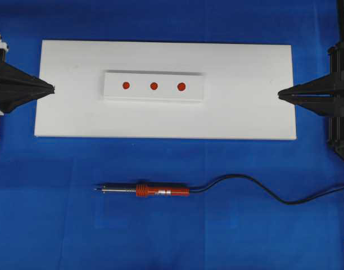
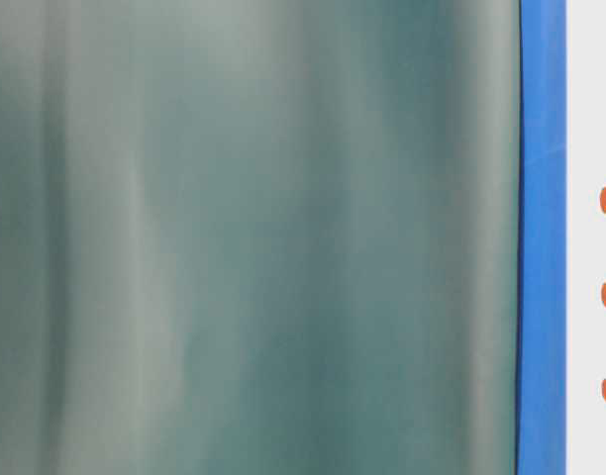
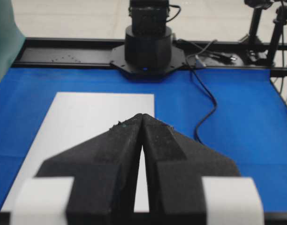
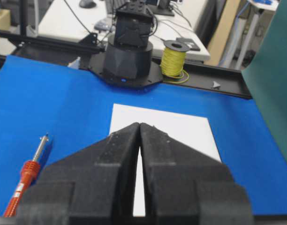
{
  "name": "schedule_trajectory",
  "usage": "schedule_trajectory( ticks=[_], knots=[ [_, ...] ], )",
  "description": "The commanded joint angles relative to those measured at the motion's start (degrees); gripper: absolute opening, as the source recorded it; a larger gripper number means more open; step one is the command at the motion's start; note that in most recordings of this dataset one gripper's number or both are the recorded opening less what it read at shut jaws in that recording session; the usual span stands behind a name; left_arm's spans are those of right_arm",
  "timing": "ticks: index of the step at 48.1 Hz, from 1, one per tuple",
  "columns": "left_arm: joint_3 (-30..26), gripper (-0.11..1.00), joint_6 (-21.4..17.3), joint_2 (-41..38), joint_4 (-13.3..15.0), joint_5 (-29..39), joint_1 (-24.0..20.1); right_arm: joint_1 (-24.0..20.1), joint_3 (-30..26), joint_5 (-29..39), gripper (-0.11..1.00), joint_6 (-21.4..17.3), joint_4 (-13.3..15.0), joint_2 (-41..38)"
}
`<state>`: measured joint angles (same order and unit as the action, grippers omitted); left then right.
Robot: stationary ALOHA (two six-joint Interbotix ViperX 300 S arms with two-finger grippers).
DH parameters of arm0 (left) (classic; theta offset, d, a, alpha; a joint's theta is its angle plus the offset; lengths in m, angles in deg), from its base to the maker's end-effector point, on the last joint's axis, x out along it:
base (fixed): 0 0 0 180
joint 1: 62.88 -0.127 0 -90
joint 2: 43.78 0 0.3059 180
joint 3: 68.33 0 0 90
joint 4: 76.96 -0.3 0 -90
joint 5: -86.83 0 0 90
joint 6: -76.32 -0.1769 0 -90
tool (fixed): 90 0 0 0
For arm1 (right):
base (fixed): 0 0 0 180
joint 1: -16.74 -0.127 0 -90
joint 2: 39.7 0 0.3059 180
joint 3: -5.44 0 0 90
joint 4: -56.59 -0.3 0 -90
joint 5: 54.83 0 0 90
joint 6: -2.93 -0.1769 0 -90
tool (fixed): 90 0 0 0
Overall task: Touch the tip of the soldering iron to the mark.
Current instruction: 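Move the right gripper toward the red-handled soldering iron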
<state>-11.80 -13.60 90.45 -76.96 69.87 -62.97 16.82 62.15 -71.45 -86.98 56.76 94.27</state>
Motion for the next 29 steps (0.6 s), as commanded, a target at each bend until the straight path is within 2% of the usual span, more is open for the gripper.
schedule_trajectory(
  ticks=[1,7,18,29],
  knots=[
    [-0.35,0.00,0.00,0.09,-0.09,-0.09,0.26,-0.09,-1.76,-0.26,0.00,-0.53,-0.09,-0.62],
    [-0.09,0.00,0.26,0.44,-0.09,0.18,0.18,-0.44,-2.72,0.88,-0.06,-0.70,-0.09,-1.14],
    [0.26,0.00,0.35,0.44,-0.18,0.18,0.09,-3.08,-4.39,1.14,-0.06,-2.37,-0.26,-3.60],
    [0.97,0.00,0.44,0.35,-0.09,0.18,-0.35,-5.89,-6.50,-0.18,-0.03,-5.10,-0.26,-9.76]
  ],
)
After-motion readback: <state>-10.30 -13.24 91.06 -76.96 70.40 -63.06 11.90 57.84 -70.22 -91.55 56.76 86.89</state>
